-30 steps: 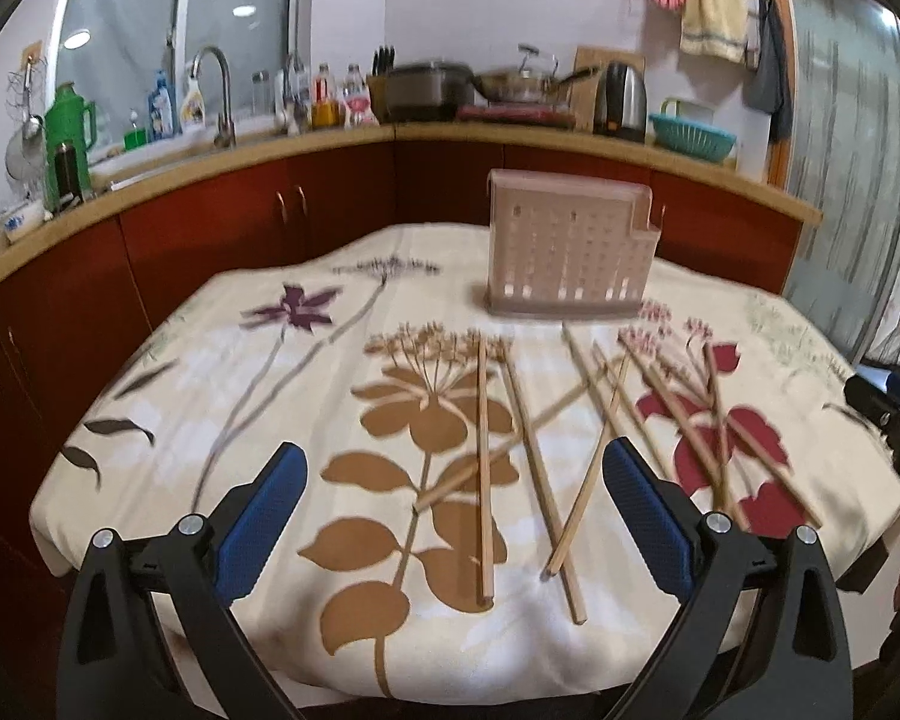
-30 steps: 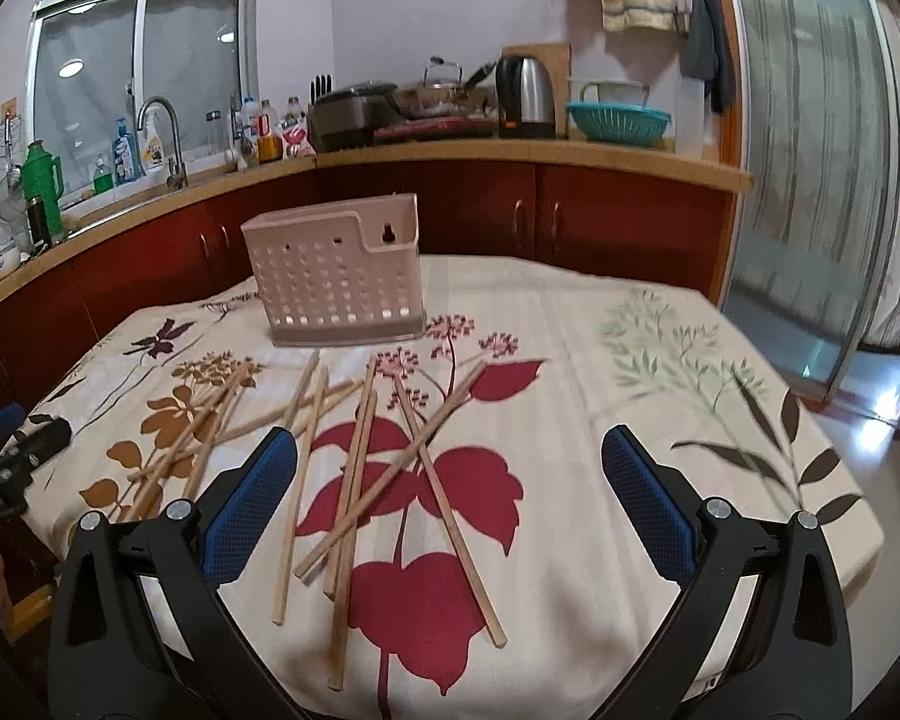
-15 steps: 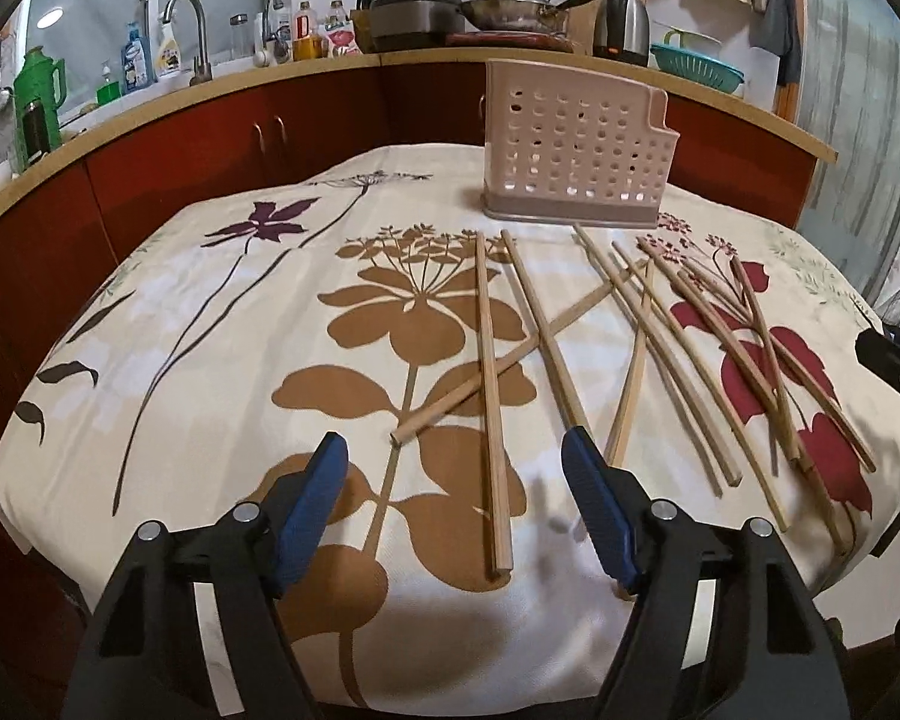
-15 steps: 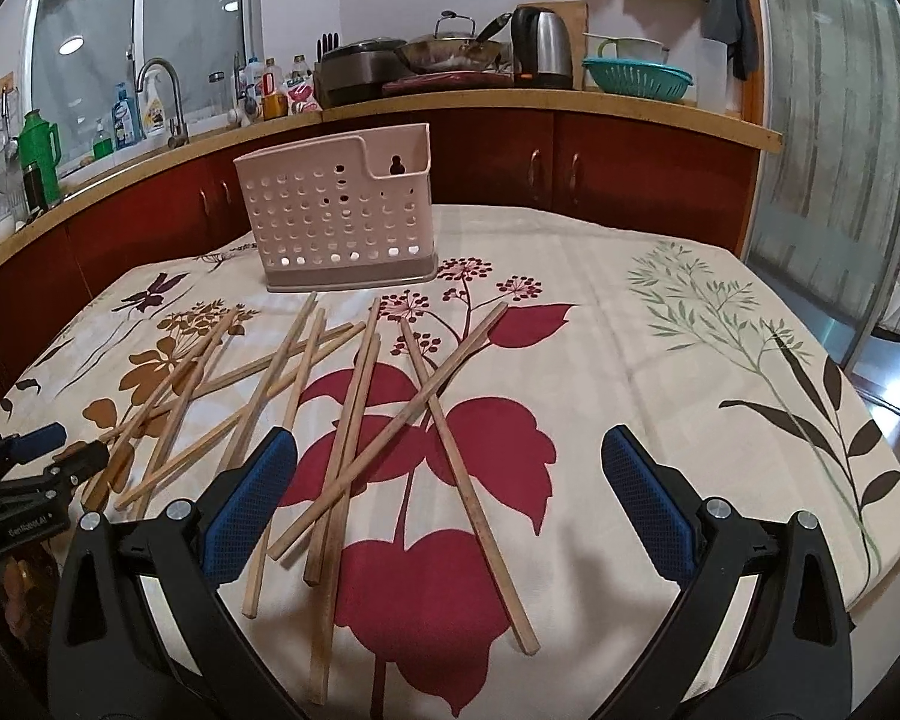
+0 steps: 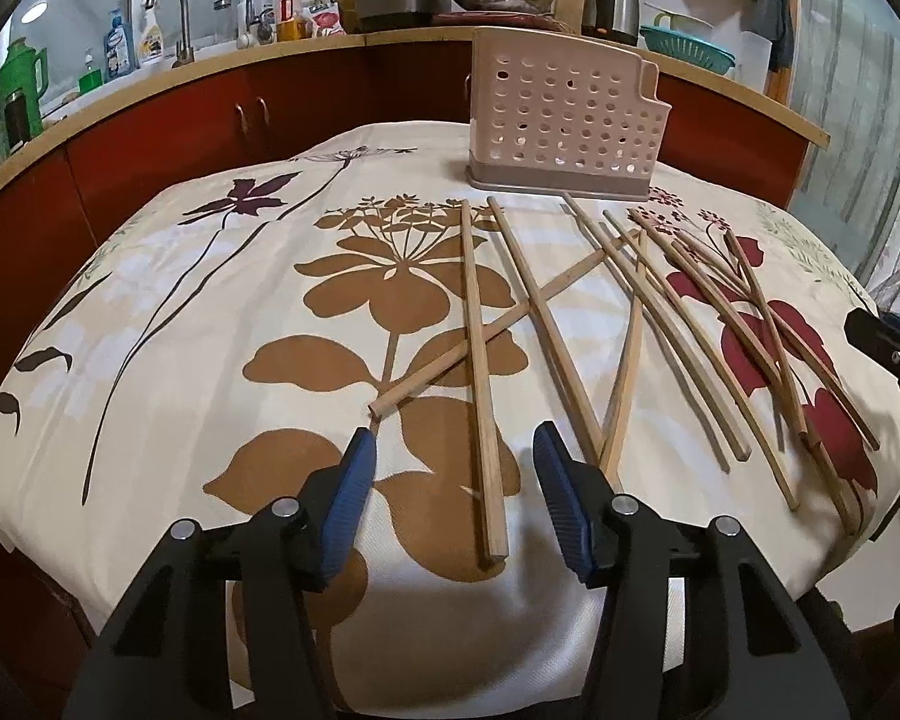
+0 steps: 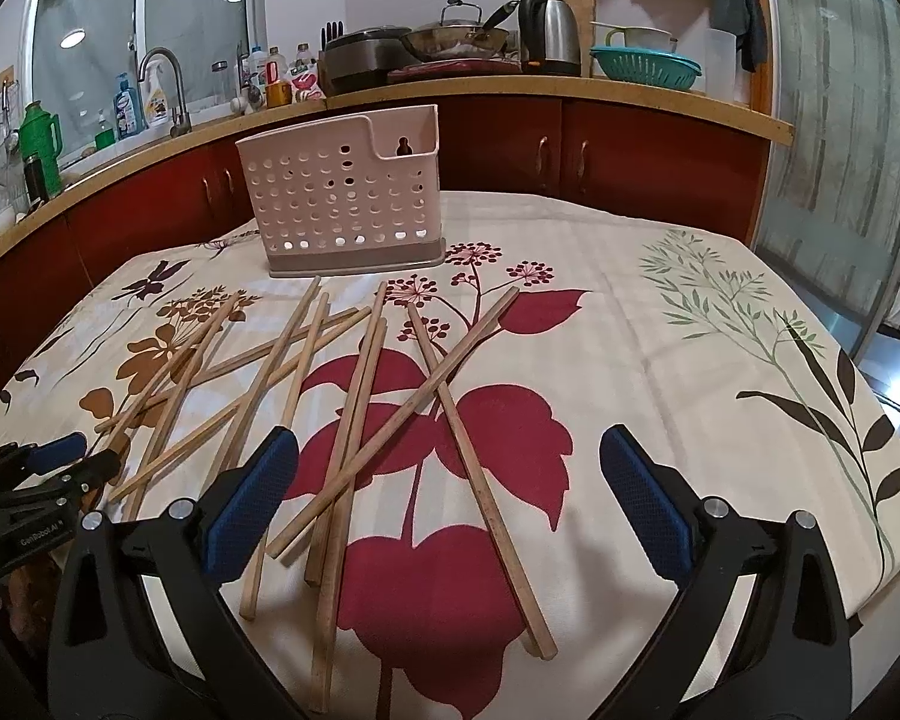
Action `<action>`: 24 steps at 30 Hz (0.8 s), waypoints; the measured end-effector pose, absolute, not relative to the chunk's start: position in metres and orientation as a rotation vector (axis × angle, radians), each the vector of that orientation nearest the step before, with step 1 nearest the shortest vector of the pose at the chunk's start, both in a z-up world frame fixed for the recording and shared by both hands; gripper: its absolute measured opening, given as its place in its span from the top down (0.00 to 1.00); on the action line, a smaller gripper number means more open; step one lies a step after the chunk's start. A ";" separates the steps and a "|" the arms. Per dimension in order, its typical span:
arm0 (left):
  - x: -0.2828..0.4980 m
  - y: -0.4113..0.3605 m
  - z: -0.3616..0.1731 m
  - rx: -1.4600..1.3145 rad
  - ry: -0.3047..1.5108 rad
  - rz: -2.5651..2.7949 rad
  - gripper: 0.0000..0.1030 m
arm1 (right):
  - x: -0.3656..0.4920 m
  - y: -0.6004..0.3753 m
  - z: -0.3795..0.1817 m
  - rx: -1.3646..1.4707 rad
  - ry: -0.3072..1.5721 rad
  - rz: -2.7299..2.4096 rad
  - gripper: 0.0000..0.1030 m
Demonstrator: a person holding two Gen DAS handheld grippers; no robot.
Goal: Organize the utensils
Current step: 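Lower the right tool toward the scattered wooden chopsticks, then close the right gripper on a pair of wooden chopsticks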
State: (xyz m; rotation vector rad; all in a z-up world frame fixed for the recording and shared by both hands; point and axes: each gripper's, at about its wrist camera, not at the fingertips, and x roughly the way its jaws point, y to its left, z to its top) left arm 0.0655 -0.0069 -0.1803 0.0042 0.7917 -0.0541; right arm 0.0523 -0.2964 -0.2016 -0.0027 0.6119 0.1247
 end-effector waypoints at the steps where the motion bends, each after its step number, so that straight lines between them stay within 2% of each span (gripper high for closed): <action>1: 0.065 -0.007 -0.180 0.008 0.787 -0.060 0.55 | 0.052 -0.297 -0.202 -0.003 0.613 0.126 0.09; 11: 0.066 -0.008 -0.183 -0.007 0.794 -0.119 0.91 | 0.052 -0.293 -0.210 -0.005 0.649 0.145 0.22; 24: 0.064 -0.005 -0.178 -0.021 0.769 -0.126 0.93 | 0.057 -0.263 -0.222 -0.026 0.695 0.222 0.37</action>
